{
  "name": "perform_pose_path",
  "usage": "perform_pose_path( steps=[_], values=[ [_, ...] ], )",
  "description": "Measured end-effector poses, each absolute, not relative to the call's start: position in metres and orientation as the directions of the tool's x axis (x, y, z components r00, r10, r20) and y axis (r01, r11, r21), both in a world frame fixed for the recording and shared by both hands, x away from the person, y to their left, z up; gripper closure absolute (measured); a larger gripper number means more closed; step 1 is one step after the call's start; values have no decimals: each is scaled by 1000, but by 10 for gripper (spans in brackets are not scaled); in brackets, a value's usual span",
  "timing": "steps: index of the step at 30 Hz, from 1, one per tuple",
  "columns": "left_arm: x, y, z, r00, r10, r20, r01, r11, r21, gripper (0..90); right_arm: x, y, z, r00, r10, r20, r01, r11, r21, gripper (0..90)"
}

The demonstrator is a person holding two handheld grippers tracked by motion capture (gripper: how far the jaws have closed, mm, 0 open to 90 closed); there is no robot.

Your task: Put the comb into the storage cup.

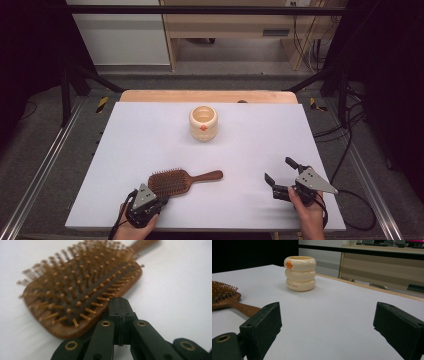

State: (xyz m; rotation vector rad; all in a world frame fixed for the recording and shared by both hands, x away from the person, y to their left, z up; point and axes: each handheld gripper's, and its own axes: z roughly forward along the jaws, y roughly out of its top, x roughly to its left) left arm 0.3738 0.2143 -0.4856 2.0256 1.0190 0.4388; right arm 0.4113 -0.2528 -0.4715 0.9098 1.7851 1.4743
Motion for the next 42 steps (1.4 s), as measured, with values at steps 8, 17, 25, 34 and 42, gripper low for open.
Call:
perform_pose_path(
  steps=[8, 17, 25, 34, 42],
  values=[
    [384, 229, -482, 564, 824, -52, 522, -307, 796, 900, 411, -252, -472, -556, 830, -48, 110, 132, 985, 81],
    [406, 240, -478, 530, 846, -49, 534, -289, 795, 900, 412, -251, -472, -561, 826, -54, 112, 140, 984, 81],
    [425, 245, -473, 522, 852, -31, 552, -310, 774, 900, 412, -249, -472, -569, 820, -61, 110, 150, 983, 81],
    [449, 245, -474, 544, 838, -54, 588, -334, 737, 900, 412, -250, -471, -566, 822, -58, 108, 144, 984, 80],
    [466, 240, -471, 556, 828, -77, 603, -337, 723, 900, 412, -251, -471, -565, 823, -59, 106, 143, 984, 79]
  ],
)
